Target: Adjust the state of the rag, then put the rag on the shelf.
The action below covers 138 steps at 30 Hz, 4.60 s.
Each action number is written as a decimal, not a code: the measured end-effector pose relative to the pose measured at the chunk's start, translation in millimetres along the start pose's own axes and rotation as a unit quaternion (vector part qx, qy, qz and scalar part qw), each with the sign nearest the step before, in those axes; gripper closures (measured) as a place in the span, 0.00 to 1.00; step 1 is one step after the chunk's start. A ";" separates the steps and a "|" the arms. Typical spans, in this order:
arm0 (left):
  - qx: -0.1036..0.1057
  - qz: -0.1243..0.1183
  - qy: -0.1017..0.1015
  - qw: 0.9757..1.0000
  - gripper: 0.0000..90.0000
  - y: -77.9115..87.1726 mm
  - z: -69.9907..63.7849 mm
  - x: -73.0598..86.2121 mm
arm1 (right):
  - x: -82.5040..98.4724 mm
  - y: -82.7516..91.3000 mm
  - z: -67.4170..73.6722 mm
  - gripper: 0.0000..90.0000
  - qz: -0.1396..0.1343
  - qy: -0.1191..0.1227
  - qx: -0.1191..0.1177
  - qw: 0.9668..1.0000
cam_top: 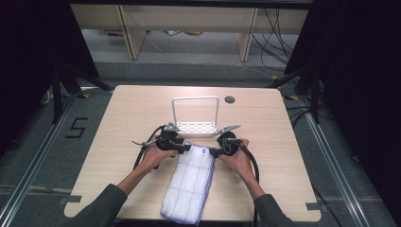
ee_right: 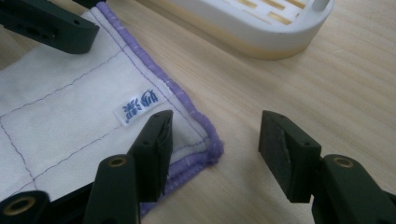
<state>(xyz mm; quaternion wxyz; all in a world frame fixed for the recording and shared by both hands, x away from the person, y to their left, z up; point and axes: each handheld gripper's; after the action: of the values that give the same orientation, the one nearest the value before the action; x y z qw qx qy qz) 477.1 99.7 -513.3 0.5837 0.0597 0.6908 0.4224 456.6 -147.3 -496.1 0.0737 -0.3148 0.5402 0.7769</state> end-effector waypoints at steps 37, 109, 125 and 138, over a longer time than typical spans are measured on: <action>-0.009 -0.050 -0.055 0.997 0.94 35.8 -25.2 -17.3 | 6.3 25.6 19.7 0.96 -0.060 0.035 -0.063 0.996; -0.103 -0.175 -0.036 0.978 0.94 169.6 51.5 -195.2 | -174.6 176.5 51.2 0.97 -0.285 0.093 -0.059 0.952; -0.117 -0.176 -0.019 0.977 0.94 169.4 65.4 -211.5 | -194.4 175.6 44.9 0.97 -0.291 0.083 -0.051 0.952; -0.125 -0.179 0.018 0.976 0.94 147.7 94.1 -209.0 | -219.6 150.3 32.6 0.97 -0.282 0.065 -0.039 0.956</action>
<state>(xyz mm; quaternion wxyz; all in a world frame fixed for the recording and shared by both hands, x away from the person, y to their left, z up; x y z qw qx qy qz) 562.1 121.8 -255.2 0.6403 -0.1454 0.6425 0.3951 548.5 -129.8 -244.9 0.2425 -0.5071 0.4019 0.7229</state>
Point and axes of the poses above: each handheld gripper's, and its own axes: y roughly backward along the jaws, x roughly out of its underside, z roughly to its left, and after that the axes turned 15 degrees about -y, right-handed
